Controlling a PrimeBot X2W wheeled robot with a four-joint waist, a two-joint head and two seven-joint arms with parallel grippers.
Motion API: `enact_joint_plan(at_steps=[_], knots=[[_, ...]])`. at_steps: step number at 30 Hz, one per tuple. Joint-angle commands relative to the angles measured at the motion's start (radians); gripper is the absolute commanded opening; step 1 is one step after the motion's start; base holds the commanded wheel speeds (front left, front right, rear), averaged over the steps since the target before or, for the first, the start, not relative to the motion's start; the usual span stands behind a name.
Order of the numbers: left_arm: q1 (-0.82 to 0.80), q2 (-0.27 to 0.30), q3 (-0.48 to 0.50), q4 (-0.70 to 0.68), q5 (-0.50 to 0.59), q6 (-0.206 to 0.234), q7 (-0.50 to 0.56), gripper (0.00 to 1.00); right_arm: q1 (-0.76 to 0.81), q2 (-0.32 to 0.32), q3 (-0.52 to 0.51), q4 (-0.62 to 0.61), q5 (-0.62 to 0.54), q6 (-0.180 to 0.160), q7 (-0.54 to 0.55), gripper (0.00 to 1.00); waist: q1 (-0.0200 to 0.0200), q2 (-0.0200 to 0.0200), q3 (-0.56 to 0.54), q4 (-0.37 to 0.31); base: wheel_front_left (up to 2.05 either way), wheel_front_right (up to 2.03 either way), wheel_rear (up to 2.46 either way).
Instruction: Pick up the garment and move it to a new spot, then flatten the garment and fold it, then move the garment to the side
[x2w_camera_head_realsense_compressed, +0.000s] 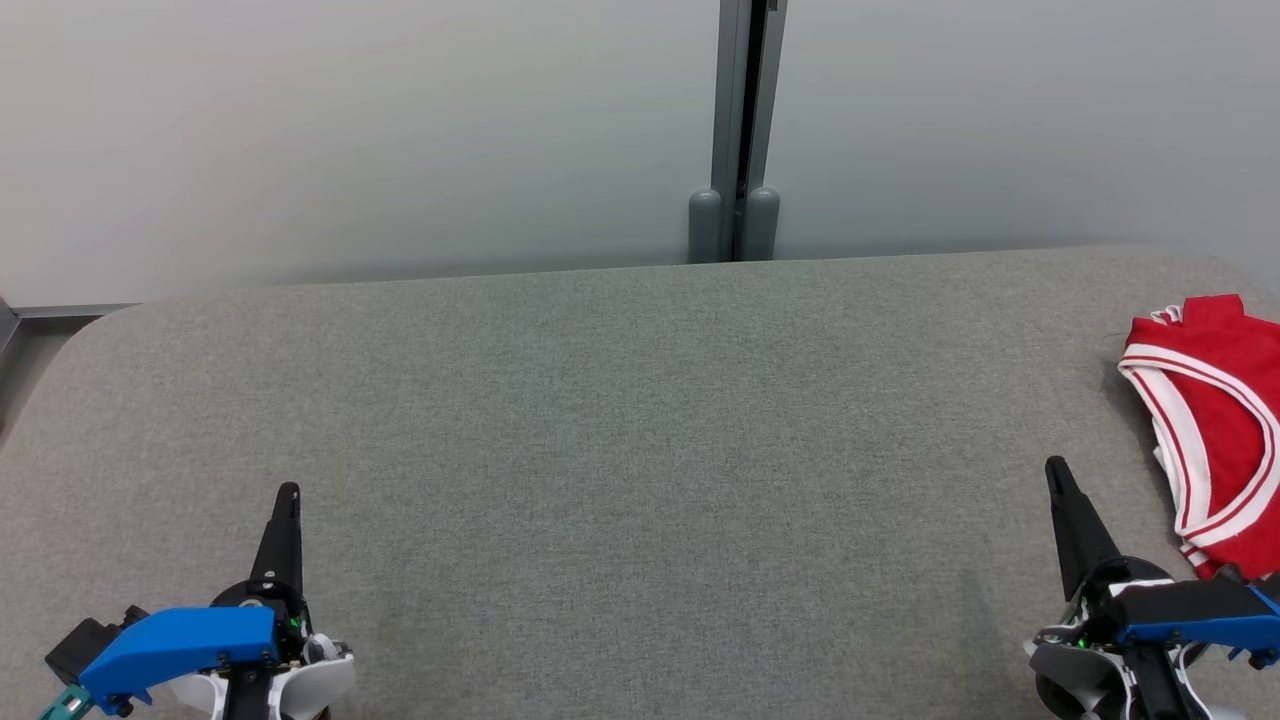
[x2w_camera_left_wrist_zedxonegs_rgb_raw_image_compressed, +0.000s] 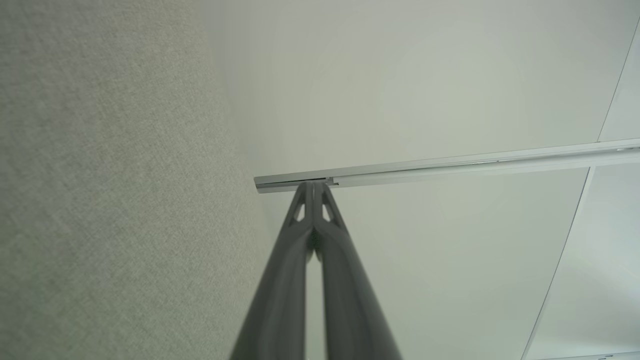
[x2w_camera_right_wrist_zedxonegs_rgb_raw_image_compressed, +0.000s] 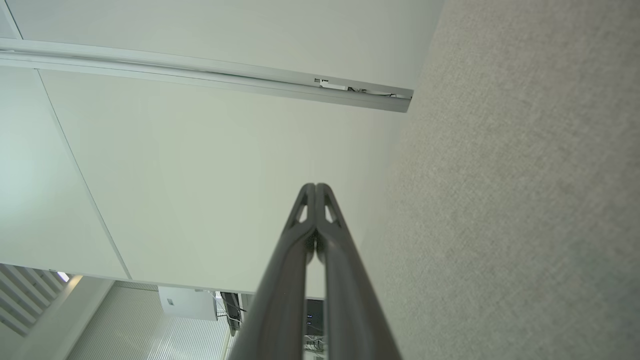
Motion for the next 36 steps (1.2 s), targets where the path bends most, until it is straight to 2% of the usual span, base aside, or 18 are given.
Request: enact_joint_plan(at_steps=[1,19,36], knots=[[-0.019,0.001,0.009,-0.010,-0.022,-0.009,0.008,0.00,0.013,-0.005,-0.004,-0.013,0.025,0.000,0.008,0.00,0.0000,-0.0001,0.000,0.000,0.00,0.00,0.00],[-0.026,0.001,0.029,-0.027,-0.138,-0.021,0.039,0.00,0.026,-0.005,-0.014,-0.046,0.150,0.000,0.039,0.00,0.0000,-0.0001,0.000,0.002,0.00,0.00,0.00],[-0.025,0.001,0.029,-0.027,-0.136,-0.019,0.040,0.00,0.026,-0.005,-0.013,-0.046,0.148,0.000,0.039,0.00,0.0000,-0.0001,0.000,0.002,0.00,0.00,0.00]])
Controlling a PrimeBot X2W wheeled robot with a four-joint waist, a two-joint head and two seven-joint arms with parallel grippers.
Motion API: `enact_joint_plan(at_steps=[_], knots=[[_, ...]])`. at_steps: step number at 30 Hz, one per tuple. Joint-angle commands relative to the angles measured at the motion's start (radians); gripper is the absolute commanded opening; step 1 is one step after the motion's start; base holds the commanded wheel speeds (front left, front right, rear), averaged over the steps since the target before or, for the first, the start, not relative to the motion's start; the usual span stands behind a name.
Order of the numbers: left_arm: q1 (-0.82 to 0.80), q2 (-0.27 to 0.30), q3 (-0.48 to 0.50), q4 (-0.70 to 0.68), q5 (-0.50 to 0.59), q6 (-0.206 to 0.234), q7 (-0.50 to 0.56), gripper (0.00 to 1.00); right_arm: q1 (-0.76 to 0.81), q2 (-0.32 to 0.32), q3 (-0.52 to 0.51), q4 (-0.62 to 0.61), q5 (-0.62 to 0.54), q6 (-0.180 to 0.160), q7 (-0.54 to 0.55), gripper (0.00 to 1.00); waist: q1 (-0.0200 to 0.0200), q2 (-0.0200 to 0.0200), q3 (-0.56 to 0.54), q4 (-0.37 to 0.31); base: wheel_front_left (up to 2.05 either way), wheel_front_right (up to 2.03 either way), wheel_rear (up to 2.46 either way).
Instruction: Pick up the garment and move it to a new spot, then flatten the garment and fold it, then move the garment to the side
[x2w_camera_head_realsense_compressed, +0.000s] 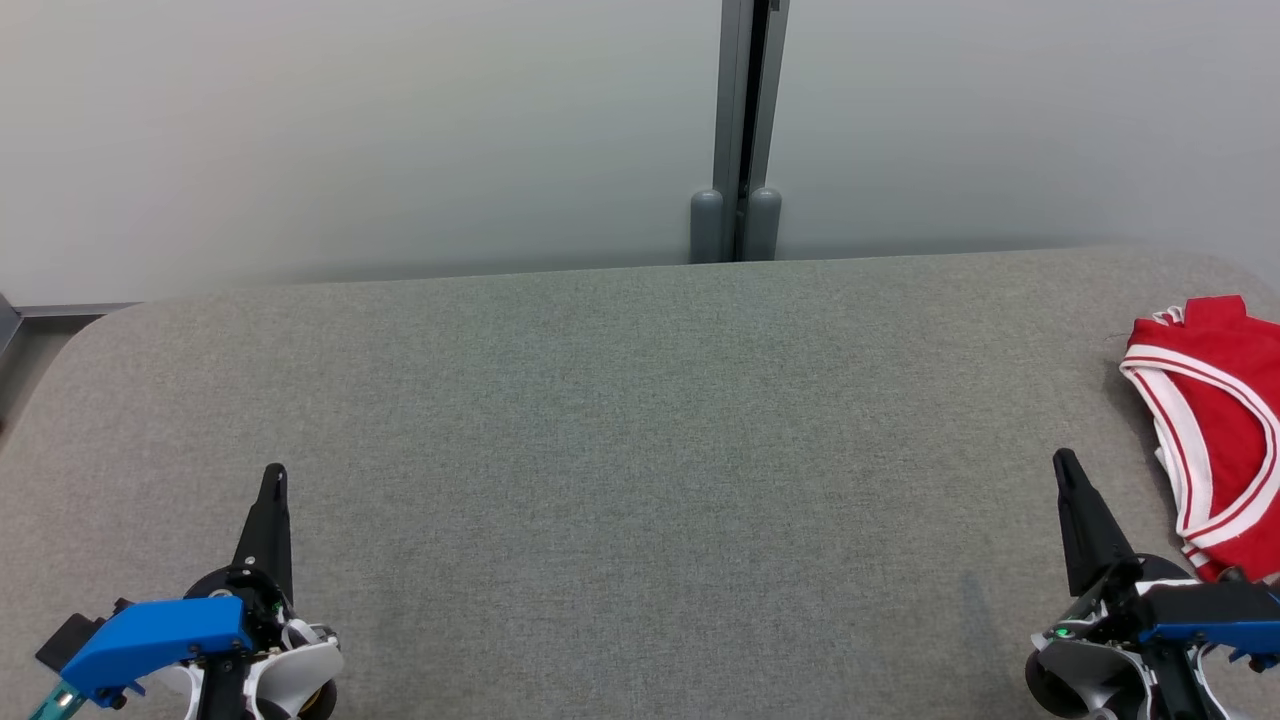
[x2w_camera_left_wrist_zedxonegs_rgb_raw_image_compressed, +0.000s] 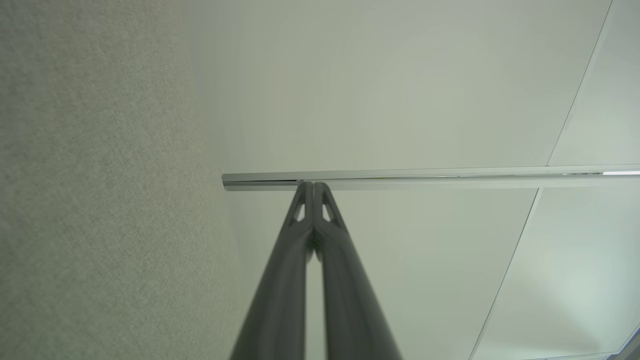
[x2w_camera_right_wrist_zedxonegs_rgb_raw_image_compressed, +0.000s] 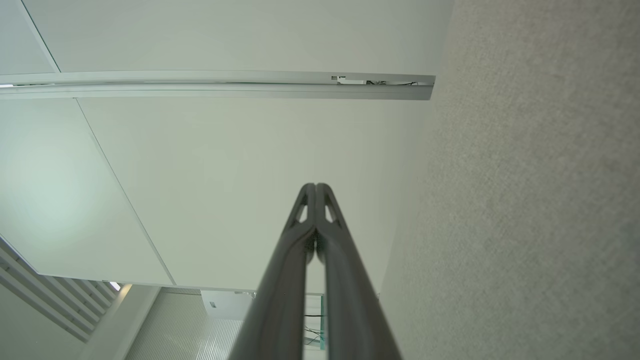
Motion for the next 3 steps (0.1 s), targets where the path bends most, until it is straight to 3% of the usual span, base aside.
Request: enact_joint_plan(at_steps=[1,3], knots=[[-0.010,0.000,0.002,-0.005,-0.003,-0.005,0.004,0.00,0.013,-0.004,-0.002,-0.004,0.003,0.000,0.003,0.00,0.0000,0.0000,0.000,0.000,0.00,0.00,0.00],[-0.010,0.000,0.002,-0.005,-0.003,-0.005,0.004,0.00,0.013,-0.004,-0.002,-0.004,0.003,0.000,0.003,0.00,0.0000,0.0000,0.000,0.000,0.00,0.00,0.00]])
